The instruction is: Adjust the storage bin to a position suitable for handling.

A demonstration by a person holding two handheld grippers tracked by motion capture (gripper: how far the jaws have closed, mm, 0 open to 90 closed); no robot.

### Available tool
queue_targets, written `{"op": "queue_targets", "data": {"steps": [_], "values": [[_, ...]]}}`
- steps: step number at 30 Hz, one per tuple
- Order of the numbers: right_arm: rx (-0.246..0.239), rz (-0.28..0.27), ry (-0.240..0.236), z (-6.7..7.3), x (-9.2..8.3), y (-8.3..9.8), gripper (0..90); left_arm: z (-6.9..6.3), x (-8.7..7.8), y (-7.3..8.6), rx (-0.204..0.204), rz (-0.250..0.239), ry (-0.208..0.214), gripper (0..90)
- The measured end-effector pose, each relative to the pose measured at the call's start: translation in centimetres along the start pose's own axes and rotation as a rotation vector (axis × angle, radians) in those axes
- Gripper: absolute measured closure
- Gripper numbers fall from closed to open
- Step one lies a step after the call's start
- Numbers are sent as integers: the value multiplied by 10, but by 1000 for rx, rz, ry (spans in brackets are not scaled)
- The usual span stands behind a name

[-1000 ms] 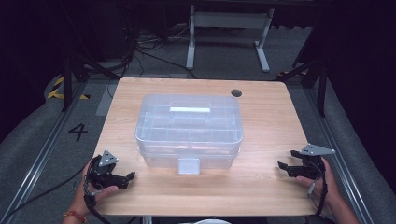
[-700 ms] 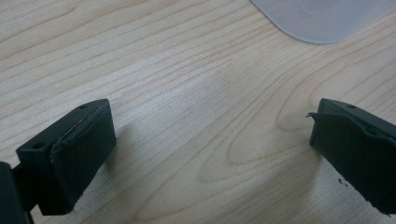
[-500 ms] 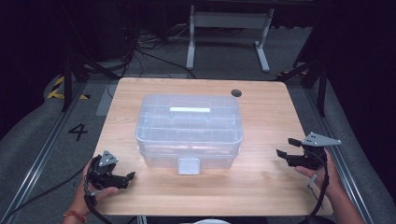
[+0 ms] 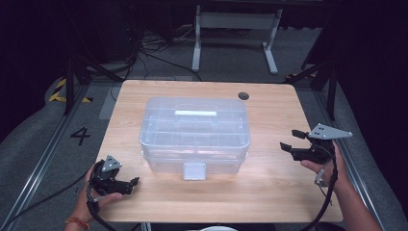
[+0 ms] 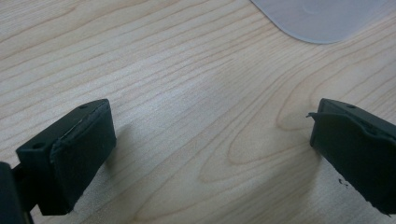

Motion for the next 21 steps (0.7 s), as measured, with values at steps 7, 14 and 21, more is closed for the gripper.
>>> {"op": "queue_targets", "data": {"steps": [7,14,21], "values": [[-48,-36,-28,14,2,-37,305,0,0,0,0,0,0,6],[-103,-46,-61,32,14,-67,309,0,0,0,1,0,0,6],[-146,-53,-94,51,28,-93,313,0,0,0,0,0,0,6]]}}
Point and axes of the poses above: each handheld gripper's, and its own axes: x roughly forward along the jaws, y roughly out of its underside, z roughly to its left, the point moved 7 cm from there along x, roughly forward along the jaws, and after that the axes turned 2 degrees about x, right-handed, at the moved point
